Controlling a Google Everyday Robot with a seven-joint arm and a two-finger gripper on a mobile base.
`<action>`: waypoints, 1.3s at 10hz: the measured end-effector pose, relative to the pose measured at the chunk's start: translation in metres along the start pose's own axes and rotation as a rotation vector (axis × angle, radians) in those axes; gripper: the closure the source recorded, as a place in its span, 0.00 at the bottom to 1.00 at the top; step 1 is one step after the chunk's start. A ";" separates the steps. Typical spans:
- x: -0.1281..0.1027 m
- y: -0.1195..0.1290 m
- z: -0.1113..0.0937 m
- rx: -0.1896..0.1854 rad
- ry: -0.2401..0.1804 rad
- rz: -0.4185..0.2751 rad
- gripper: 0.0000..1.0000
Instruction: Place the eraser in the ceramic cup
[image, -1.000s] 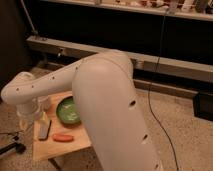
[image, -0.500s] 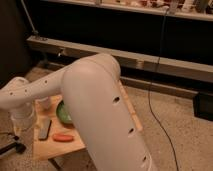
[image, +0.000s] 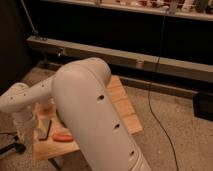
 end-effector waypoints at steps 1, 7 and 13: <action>0.000 -0.003 0.010 0.008 0.019 0.019 0.35; -0.012 -0.017 0.037 0.017 0.050 0.221 0.35; -0.012 -0.015 0.038 0.019 0.048 0.220 0.35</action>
